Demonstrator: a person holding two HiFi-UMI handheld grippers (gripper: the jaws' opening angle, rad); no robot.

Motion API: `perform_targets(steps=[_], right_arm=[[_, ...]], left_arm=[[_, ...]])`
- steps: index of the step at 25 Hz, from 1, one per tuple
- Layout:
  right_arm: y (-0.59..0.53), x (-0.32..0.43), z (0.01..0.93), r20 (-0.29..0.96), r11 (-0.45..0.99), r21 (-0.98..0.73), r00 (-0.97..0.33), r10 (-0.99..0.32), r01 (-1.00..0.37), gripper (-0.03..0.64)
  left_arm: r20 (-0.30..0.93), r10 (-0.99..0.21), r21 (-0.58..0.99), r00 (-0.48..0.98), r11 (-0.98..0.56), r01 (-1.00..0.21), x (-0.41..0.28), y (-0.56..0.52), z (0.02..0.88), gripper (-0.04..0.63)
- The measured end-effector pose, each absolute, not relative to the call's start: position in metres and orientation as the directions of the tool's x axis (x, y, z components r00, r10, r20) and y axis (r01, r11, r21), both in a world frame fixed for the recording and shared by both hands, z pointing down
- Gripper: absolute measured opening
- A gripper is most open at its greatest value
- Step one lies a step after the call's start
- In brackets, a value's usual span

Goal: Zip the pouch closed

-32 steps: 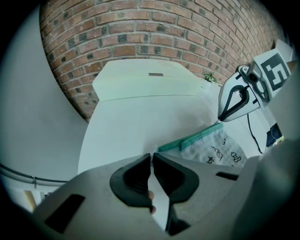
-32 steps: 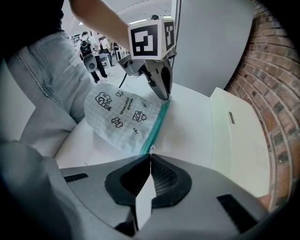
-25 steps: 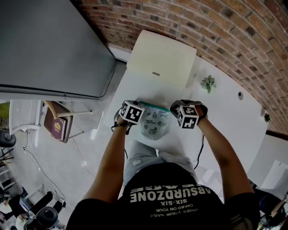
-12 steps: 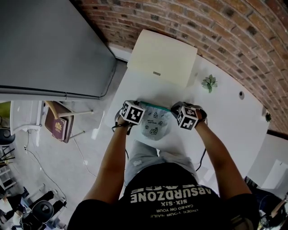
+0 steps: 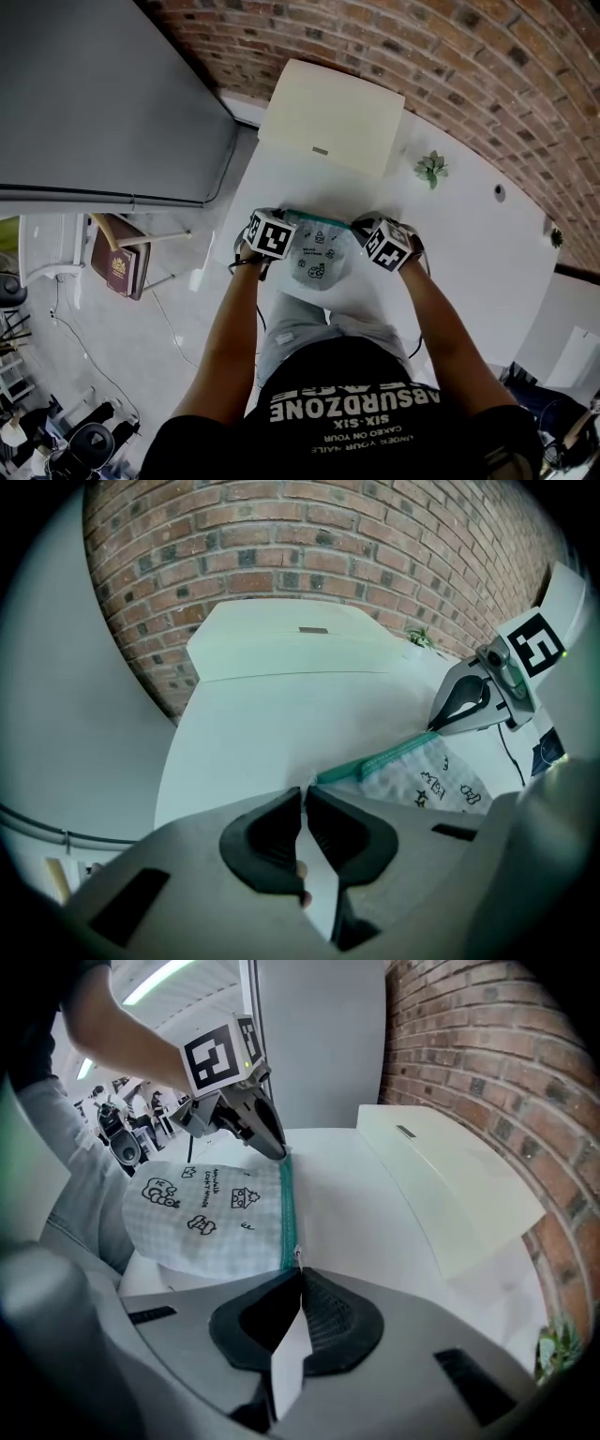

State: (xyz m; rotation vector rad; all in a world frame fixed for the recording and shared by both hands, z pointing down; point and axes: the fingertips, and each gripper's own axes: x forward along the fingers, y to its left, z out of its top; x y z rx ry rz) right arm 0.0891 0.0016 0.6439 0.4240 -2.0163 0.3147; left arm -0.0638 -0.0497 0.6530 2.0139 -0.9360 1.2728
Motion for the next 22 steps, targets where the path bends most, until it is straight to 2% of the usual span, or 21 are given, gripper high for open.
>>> perform_targets(steps=[5, 12, 16, 19, 22], right_arm=[[0.001, 0.088, 0.644, 0.890, 0.877, -0.023, -0.410, -0.201, -0.480, 0.002], [-0.001, 0.092, 0.642, 0.876, 0.809, -0.053, -0.417, -0.244, -0.585, 0.006], [-0.005, 0.094, 0.637, 0.861, 0.757, -0.094, -0.435, -0.265, -0.647, 0.045], [-0.008, 0.097, 0.633, 0.845, 0.721, -0.126, -0.454, -0.281, -0.681, 0.089], [-0.010, 0.097, 0.620, 0.812, 0.688, -0.146, -0.483, -0.327, -0.711, 0.091]], left_arm=[[0.908, -0.299, 0.083, 0.292, -0.556, -0.827, -0.065, -0.049, 0.653, 0.025], [0.904, -0.261, 0.188, 0.340, -0.470, -0.863, -0.071, -0.049, 0.642, 0.029], [0.891, -0.275, 0.207, 0.361, -0.462, -0.863, -0.073, -0.047, 0.635, 0.102], [0.876, -0.313, 0.204, 0.366, -0.447, -0.871, -0.075, -0.047, 0.626, 0.117], [0.853, -0.365, 0.204, 0.374, -0.427, -0.881, -0.077, -0.047, 0.613, 0.118]])
